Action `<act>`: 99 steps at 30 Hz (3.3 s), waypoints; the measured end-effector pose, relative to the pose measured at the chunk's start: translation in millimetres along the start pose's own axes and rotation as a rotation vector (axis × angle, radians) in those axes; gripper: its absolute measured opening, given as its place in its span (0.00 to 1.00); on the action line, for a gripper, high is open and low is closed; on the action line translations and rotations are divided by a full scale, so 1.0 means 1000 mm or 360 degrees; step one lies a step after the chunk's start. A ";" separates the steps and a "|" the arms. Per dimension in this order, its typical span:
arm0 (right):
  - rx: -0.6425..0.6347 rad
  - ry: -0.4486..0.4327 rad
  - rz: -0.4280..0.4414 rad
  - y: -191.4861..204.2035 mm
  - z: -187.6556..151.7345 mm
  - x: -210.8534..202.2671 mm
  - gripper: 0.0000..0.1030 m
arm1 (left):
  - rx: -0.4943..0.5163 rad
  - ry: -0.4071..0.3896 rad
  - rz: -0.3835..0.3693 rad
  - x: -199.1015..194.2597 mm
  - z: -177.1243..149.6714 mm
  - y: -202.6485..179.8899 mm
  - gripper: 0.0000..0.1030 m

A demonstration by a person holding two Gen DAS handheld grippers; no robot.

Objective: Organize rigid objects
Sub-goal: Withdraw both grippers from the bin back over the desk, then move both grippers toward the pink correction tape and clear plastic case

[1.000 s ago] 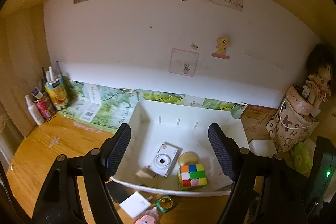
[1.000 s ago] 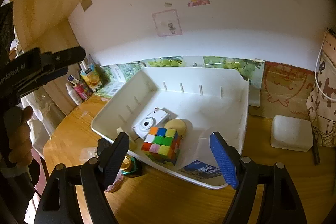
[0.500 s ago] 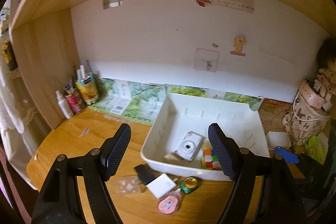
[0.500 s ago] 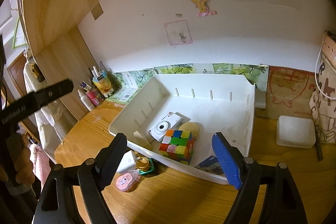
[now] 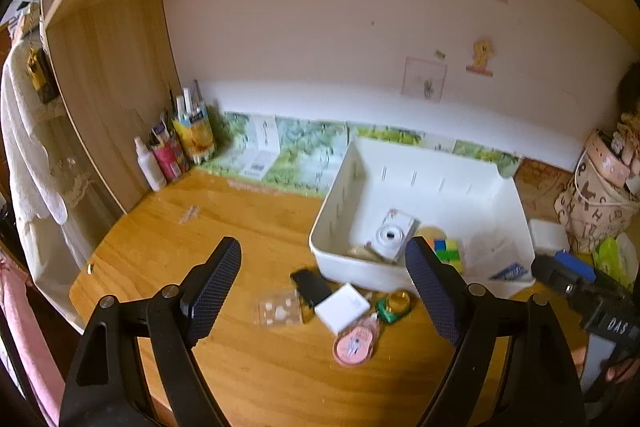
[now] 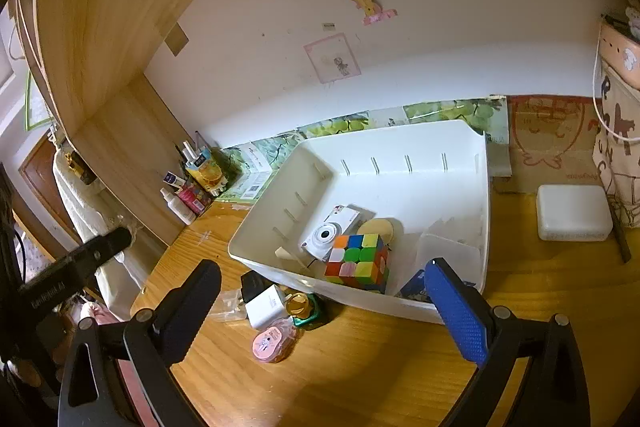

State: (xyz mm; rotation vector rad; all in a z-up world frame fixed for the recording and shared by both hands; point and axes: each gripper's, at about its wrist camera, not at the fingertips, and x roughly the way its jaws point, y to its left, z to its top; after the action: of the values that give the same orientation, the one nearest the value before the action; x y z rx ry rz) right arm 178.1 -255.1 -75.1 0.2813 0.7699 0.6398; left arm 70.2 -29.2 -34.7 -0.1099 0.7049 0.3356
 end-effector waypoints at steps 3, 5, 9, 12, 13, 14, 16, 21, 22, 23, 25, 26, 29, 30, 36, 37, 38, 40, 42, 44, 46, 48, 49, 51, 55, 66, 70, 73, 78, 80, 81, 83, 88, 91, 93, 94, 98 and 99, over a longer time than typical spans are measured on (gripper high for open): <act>0.0025 0.0008 -0.0006 0.000 -0.001 0.000 0.99 | 0.0037 0.0042 -0.0018 0.003 -0.005 0.001 0.84; 0.0042 0.0012 -0.0017 0.001 -0.002 0.001 0.99 | 0.0067 0.0064 -0.0032 0.005 -0.009 0.001 0.84; 0.0083 0.0025 -0.0053 0.003 -0.003 0.001 0.99 | 0.0119 0.0108 -0.0071 0.011 -0.012 0.002 0.84; 0.0113 0.0032 -0.0083 0.006 -0.005 0.001 0.99 | 0.0148 0.0146 -0.0087 0.017 -0.013 0.005 0.84; 0.0119 0.0032 -0.0090 0.006 -0.005 0.001 0.99 | 0.0160 0.0152 -0.0096 0.018 -0.013 0.007 0.84; 0.0130 0.0034 -0.0103 0.008 -0.006 0.002 0.99 | 0.0166 0.0154 -0.0103 0.019 -0.013 0.008 0.84; 0.0151 0.0041 -0.0130 0.010 -0.009 0.004 0.99 | 0.0183 0.0164 -0.0127 0.021 -0.012 0.012 0.84; 0.0196 0.0055 -0.0169 0.018 -0.014 0.010 0.99 | 0.0240 0.0173 -0.0169 0.023 -0.010 0.023 0.84; 0.0208 0.0057 -0.0178 0.021 -0.015 0.012 0.99 | 0.0246 0.0174 -0.0176 0.024 -0.009 0.025 0.84; 0.0216 0.0059 -0.0182 0.022 -0.016 0.013 0.99 | 0.0254 0.0177 -0.0188 0.025 -0.009 0.028 0.84; 0.0234 0.0067 -0.0194 0.026 -0.018 0.016 0.99 | 0.0269 0.0187 -0.0208 0.028 -0.008 0.034 0.84; 0.0248 0.0076 -0.0203 0.028 -0.019 0.019 0.99 | 0.0277 0.0191 -0.0214 0.028 -0.007 0.035 0.84; 0.0277 0.0097 -0.0220 0.033 -0.022 0.026 0.99 | 0.0315 0.0201 -0.0234 0.032 -0.006 0.041 0.84; 0.0287 0.0104 -0.0224 0.035 -0.023 0.027 0.99 | 0.0330 0.0203 -0.0241 0.033 -0.006 0.043 0.84; 0.0364 0.0118 -0.0259 0.041 -0.029 0.037 0.99 | 0.0416 0.0230 -0.0276 0.042 -0.003 0.050 0.84; 0.0382 0.0116 -0.0266 0.042 -0.030 0.038 0.99 | 0.0432 0.0237 -0.0285 0.044 -0.002 0.051 0.84; 0.0395 0.0117 -0.0276 0.043 -0.032 0.039 0.99 | 0.0444 0.0242 -0.0294 0.045 -0.002 0.051 0.84; 0.0418 0.0118 -0.0290 0.044 -0.035 0.041 0.99 | 0.0470 0.0258 -0.0313 0.049 -0.001 0.052 0.84; 0.0438 0.0120 -0.0300 0.045 -0.038 0.043 0.99 | 0.0495 0.0280 -0.0328 0.055 0.000 0.054 0.84; 0.0462 0.0117 -0.0315 0.047 -0.041 0.045 0.99 | 0.0516 0.0307 -0.0338 0.060 0.001 0.055 0.84; 0.0478 0.0115 -0.0329 0.048 -0.045 0.047 0.99 | 0.0534 0.0343 -0.0351 0.067 0.001 0.056 0.84; 0.0494 0.0114 -0.0350 0.049 -0.049 0.049 0.99 | 0.0544 0.0390 -0.0379 0.074 0.002 0.058 0.84; 0.0499 0.0111 -0.0364 0.051 -0.052 0.050 0.99 | 0.0547 0.0412 -0.0388 0.077 0.002 0.059 0.84; 0.0495 0.0104 -0.0389 0.054 -0.057 0.051 0.99 | 0.0556 0.0461 -0.0411 0.084 0.002 0.062 0.84; 0.0470 0.0083 -0.0436 0.063 -0.067 0.055 0.99 | 0.0584 0.0531 -0.0444 0.096 0.001 0.065 0.84; 0.0410 0.0020 -0.0546 0.084 -0.096 0.072 0.99 | 0.0688 0.0680 -0.0509 0.126 -0.003 0.075 0.84; 0.0335 0.0008 -0.0586 0.092 -0.104 0.080 0.99 | 0.0717 0.0707 -0.0522 0.138 -0.004 0.076 0.84; 0.0304 0.0019 -0.0603 0.096 -0.108 0.086 0.99 | 0.0730 0.0751 -0.0540 0.147 -0.005 0.073 0.84; 0.0205 0.0046 -0.0639 0.104 -0.113 0.099 0.99 | 0.0762 0.0856 -0.0552 0.165 -0.011 0.067 0.84; 0.0155 0.0068 -0.0655 0.108 -0.115 0.105 0.99 | 0.0773 0.0916 -0.0558 0.172 -0.015 0.064 0.84; 0.0137 0.0077 -0.0658 0.109 -0.116 0.108 0.99 | 0.0783 0.0941 -0.0556 0.176 -0.017 0.063 0.84; 0.0099 0.0105 -0.0664 0.112 -0.117 0.115 0.99 | 0.0816 0.0984 -0.0541 0.183 -0.021 0.060 0.84; 0.0042 0.0167 -0.0675 0.115 -0.119 0.132 0.99 | 0.0902 0.1088 -0.0498 0.199 -0.032 0.055 0.84; 0.0019 0.0202 -0.0702 0.117 -0.118 0.141 0.99 | 0.0939 0.1131 -0.0493 0.206 -0.037 0.053 0.84; -0.0001 0.0236 -0.0722 0.117 -0.117 0.148 0.99 | 0.0957 0.1151 -0.0497 0.211 -0.040 0.052 0.84; -0.0007 0.0247 -0.0725 0.117 -0.117 0.150 0.99 | 0.0967 0.1164 -0.0499 0.213 -0.041 0.050 0.84; -0.0054 0.0309 -0.0756 0.119 -0.119 0.161 0.99 | 0.1005 0.1198 -0.0510 0.218 -0.047 0.046 0.84; -0.0064 0.0321 -0.0764 0.120 -0.119 0.163 0.99 | 0.1013 0.1201 -0.0512 0.218 -0.048 0.045 0.84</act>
State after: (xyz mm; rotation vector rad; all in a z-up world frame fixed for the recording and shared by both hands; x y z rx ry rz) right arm 128.8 -58.2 -193.9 -0.0107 0.9760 0.2298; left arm 180.3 60.4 -213.0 0.2710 1.4870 -0.2738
